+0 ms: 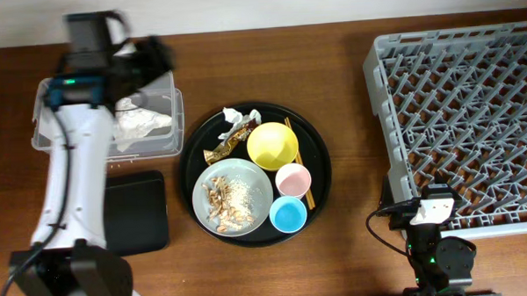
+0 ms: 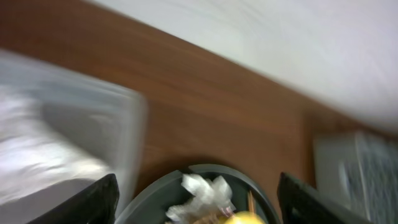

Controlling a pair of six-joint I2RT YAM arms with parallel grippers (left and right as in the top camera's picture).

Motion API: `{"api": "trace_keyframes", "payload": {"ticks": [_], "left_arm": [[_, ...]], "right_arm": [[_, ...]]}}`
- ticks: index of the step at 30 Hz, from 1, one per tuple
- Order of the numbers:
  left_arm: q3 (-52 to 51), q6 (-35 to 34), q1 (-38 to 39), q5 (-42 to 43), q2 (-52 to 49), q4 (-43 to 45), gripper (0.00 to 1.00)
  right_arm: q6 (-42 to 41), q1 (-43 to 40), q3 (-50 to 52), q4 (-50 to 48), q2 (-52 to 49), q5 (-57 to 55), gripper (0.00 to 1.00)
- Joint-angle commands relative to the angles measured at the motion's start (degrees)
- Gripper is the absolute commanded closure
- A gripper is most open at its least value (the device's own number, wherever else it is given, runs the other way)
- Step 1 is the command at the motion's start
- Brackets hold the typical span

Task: Sort waste into correct bins and load items into the dishwasher rack
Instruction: 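Move the left gripper back to the tray and grasp remaining tissue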

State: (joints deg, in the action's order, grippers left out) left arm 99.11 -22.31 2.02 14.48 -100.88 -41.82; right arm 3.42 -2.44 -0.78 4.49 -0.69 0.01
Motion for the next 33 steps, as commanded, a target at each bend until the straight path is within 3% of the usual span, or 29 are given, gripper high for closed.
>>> {"api": "trace_keyframes", "payload": {"ticks": [1,4,11,18,24,25,26,28,33], "left_arm": [[0.04,17.44,9.68,-1.07,0.90,-0.68,0.16],[0.04,18.71,16.35,-12.59,-1.86,-0.83,0.14],[0.04,14.10,21.18,-23.39,-11.52,0.72,0.07],[0.04,12.74,21.16,-23.80,-18.75,2.27,0.07],[0.02,4.02,19.63,-24.41,-22.32,2.29,0.08],[0.02,0.96,19.28,-24.39,-22.34,1.95,0.11],[0.02,-2.03,19.10,-24.39,-22.43,1.68,0.20],[0.02,-8.50,18.73,-23.56,-23.10,1.84,0.22],[0.02,-9.86,18.97,-20.00,-25.55,2.82,0.23]], "right_arm": [[0.22,-0.26,0.46,0.15,0.33,-0.31,0.01],[0.22,-0.26,0.46,0.15,0.33,-0.31,0.01],[0.22,-0.26,0.46,0.15,0.33,-0.31,0.01],[0.22,-0.26,0.46,0.17,0.33,-0.31,0.01],[0.22,-0.26,0.46,0.15,0.33,-0.31,0.01],[0.22,-0.26,0.46,0.15,0.33,-0.31,0.01],[0.22,-0.26,0.46,0.17,0.33,-0.31,0.01],[0.22,-0.26,0.46,0.17,0.33,-0.31,0.01],[0.22,-0.26,0.46,0.15,0.33,-0.31,0.01]]}}
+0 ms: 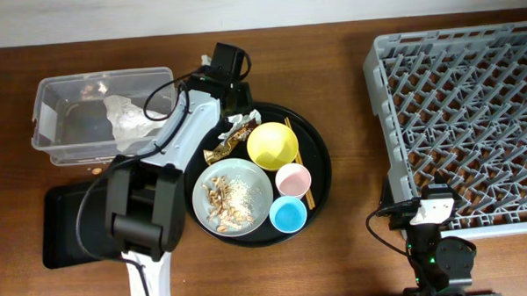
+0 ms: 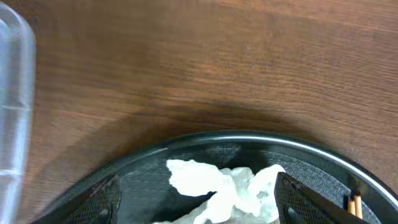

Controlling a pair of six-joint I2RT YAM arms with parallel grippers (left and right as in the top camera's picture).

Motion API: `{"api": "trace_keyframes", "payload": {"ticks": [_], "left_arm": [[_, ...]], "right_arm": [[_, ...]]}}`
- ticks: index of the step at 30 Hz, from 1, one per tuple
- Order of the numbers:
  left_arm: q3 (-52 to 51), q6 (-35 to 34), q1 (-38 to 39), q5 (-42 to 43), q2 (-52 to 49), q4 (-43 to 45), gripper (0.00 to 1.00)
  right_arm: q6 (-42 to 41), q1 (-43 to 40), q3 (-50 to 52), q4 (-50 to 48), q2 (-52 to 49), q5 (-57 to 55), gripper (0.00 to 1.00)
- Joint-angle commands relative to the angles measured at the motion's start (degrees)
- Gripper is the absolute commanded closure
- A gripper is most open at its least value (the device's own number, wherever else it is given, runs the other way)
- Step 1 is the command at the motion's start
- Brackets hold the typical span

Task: Sort waste into correct bins and load items into the dishwasher rack
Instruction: 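Move the left gripper back to the tray and grasp remaining tissue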

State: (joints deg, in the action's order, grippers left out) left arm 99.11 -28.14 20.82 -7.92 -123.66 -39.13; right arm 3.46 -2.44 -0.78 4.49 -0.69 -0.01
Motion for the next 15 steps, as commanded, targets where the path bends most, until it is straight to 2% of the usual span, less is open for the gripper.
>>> {"api": "trace_keyframes", "payload": {"ticks": [1,6,12,15], "left_arm": [[0.02,-4.17,0.17,2.34,-2.84,0.13,0.26],[0.02,-6.51,0.17,2.38,-2.99,-0.24,0.36],[-0.13,-8.35,0.28,2.45,-4.90,0.09,0.39],[-0.13,-8.35,0.28,2.60,-5.57,0.00,0.48]], "right_arm": [[0.17,-0.26,0.46,0.15,0.33,-0.28,0.01],[0.17,-0.26,0.46,0.15,0.33,-0.28,0.01],[0.17,-0.26,0.46,0.15,0.33,-0.28,0.01],[0.17,-0.26,0.46,0.15,0.33,-0.28,0.01]]}}
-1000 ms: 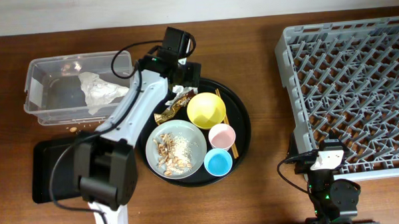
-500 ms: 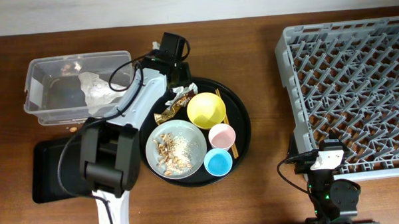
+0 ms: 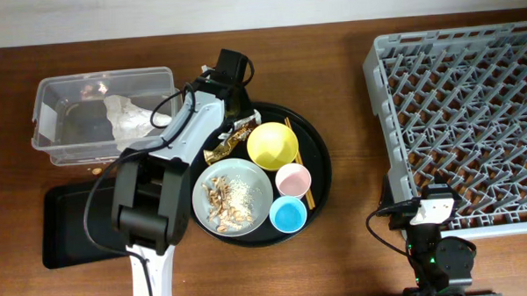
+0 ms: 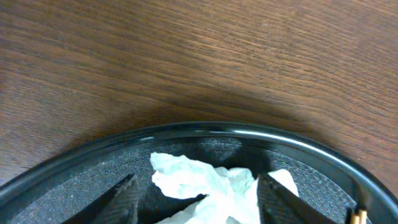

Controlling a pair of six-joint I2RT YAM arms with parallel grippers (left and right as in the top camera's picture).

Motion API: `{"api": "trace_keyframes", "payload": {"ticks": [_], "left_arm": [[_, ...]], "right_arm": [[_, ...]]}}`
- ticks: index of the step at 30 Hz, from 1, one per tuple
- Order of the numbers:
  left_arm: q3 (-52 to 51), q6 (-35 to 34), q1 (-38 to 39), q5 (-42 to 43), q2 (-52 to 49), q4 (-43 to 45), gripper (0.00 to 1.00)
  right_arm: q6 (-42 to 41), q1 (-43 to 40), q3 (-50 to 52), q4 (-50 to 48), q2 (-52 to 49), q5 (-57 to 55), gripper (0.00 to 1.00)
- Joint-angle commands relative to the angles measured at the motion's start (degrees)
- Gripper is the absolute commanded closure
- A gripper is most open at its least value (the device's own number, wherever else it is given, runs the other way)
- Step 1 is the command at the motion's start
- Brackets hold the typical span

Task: Sort waste into correct bins and load items into the dishwasher rack
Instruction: 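Move the left gripper back to the tray and grasp remaining tissue, then drop the tissue into the clear bin with the left gripper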

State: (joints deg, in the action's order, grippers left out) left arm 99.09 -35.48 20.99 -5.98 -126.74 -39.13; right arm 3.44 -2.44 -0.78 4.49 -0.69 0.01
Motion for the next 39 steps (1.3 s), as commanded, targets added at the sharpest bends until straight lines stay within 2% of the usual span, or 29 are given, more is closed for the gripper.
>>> {"api": "trace_keyframes", "payload": {"ticks": [1,4,7,12,19,25,30,39], "left_arm": [[-0.11,-1.01,0.11,0.66,-2.49,0.07,0.51],[0.52,-1.01,0.11,0.63,-2.47,0.11,0.53],[0.61,-0.98,0.11,0.66,-2.47,0.07,0.63],[2.03,-0.94,0.11,0.63,-2.38,-1.20,0.99],[8.96,-0.94,-0.61,0.55,3.04,-8.66,0.99],[9.68,-0.94,-2.75,-1.46,13.22,-11.17,0.99],[9.68,-0.96,-8.74,-8.26,19.85,-12.96,0.99],[9.20,-0.96,-21.07,-8.48,19.61,-14.58,0.99]], "right_arm": [[0.20,-0.26,0.46,0.15,0.33,-0.31,0.01],[0.20,-0.26,0.46,0.17,0.33,-0.31,0.01],[0.20,-0.26,0.46,0.15,0.33,-0.31,0.01],[0.20,-0.26,0.46,0.15,0.33,-0.31,0.01],[0.20,-0.26,0.46,0.15,0.33,-0.31,0.01],[0.20,-0.26,0.46,0.17,0.33,-0.31,0.01],[0.20,-0.26,0.46,0.15,0.33,-0.31,0.01],[0.20,-0.26,0.46,0.15,0.33,-0.31,0.01]]}}
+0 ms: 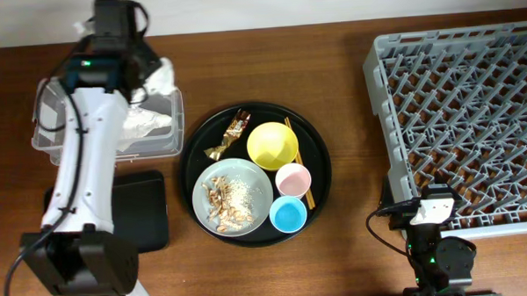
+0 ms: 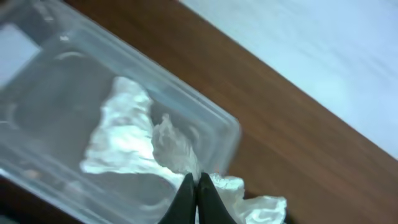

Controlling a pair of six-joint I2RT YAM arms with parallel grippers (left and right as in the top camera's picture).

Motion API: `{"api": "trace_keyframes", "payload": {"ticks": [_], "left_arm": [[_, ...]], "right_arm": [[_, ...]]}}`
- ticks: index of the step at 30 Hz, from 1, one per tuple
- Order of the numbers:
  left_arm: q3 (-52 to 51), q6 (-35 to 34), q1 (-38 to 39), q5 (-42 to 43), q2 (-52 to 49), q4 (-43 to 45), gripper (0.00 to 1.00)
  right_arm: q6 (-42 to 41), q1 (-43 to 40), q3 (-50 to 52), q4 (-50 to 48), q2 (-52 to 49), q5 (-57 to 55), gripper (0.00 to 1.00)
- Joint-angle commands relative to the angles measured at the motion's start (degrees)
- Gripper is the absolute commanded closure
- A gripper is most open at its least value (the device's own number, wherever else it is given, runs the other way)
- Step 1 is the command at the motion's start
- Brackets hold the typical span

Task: Sort waste into correct bins and load items into the dishwasher rack
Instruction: 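Drop the tissue into the clear bin with the left gripper, then reach the left gripper to the gold wrapper and grasp it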

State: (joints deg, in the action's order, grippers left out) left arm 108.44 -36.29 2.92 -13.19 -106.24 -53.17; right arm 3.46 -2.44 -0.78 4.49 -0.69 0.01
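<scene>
My left gripper (image 2: 196, 186) is shut on a crumpled white tissue (image 2: 252, 204), held at the right end of the clear plastic bin (image 2: 208, 115). Overhead, the gripper (image 1: 153, 71) and tissue (image 1: 163, 78) hang over the bin's (image 1: 106, 156) far right corner. More white tissue (image 2: 121, 140) lies inside the bin. The round black tray (image 1: 322, 163) holds a gold wrapper (image 1: 228, 136), yellow bowl (image 1: 273, 145), pink cup (image 1: 293, 179), blue cup (image 1: 289, 214), chopsticks (image 1: 288, 124) and a plate of food scraps (image 1: 233, 195). My right gripper (image 1: 430, 211) rests by the grey dishwasher rack (image 1: 460, 115); its jaws are unclear.
A flat black bin (image 1: 138, 209) lies in front of the clear bin, partly under my left arm. The rack fills the right side of the table. Bare wood lies between the round tray and the rack.
My left gripper was open around the tissue at the round tray's far rim. Now it is shut on that tissue at the clear bin's right end, and the tissue is off the tray.
My left gripper first stood open and empty over the clear bin. Then it was at the round tray's far rim, open above the crumpled tissue, then lower with a finger on each side. Now it holds the tissue by the bin. The right arm stayed still.
</scene>
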Motion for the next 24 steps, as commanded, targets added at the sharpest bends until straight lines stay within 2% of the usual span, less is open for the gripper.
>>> {"api": "trace_keyframes", "payload": {"ticks": [1,4,5,6,8,9,10,12,14,15,18,20,23,24], "left_arm": [[-0.42,-0.15,-3.74,-1.27,-1.38,-0.55,0.99],[-0.90,-0.15,-6.51,-1.25,-3.48,-0.76,0.99],[-0.90,-0.15,-7.32,-1.22,-3.98,-0.92,0.94],[-0.90,-0.15,-7.91,-1.20,-4.46,-1.01,0.82],[-0.90,-0.15,-8.76,-1.16,-5.14,-1.53,0.43],[-0.90,-0.15,-8.90,-1.16,-5.42,-1.88,0.30],[-0.90,-0.15,-8.87,-1.16,-5.44,-2.32,0.24],[-0.90,-0.13,-8.87,-0.70,-5.46,-3.26,0.23],[-0.90,-0.09,-8.87,3.43,-5.46,-4.98,0.23],[-0.90,1.92,-8.74,8.17,-5.46,-6.19,0.23],[-0.90,12.85,-7.34,19.89,-5.46,-6.05,0.23],[-0.90,23.76,-4.57,24.98,-5.46,-5.66,0.23],[-0.90,33.86,0.24,25.00,-5.46,-6.64,0.23],[-0.96,39.15,4.04,24.94,-5.49,-7.28,0.23]], "right_arm": [[0.17,-0.26,0.46,0.15,0.33,-0.31,0.01],[0.17,-0.26,0.46,0.15,0.33,-0.31,0.01],[0.17,-0.26,0.46,0.15,0.33,-0.31,0.01],[0.17,-0.26,0.46,0.15,0.33,-0.31,0.01],[0.17,-0.26,0.46,0.15,0.33,-0.31,0.01],[0.17,-0.26,0.46,0.15,0.33,-0.31,0.01],[0.17,-0.26,0.46,0.15,0.33,-0.31,0.01],[0.17,-0.26,0.46,0.15,0.33,-0.31,0.01],[0.17,-0.26,0.46,0.15,0.33,-0.31,0.01],[0.17,-0.26,0.46,0.15,0.33,-0.31,0.01],[0.17,-0.26,0.46,0.17,0.33,-0.31,0.01],[0.17,-0.26,0.46,0.15,0.33,-0.31,0.01],[0.17,-0.26,0.46,0.17,0.33,-0.31,0.01],[0.17,-0.26,0.46,0.15,0.33,-0.31,0.01]]}}
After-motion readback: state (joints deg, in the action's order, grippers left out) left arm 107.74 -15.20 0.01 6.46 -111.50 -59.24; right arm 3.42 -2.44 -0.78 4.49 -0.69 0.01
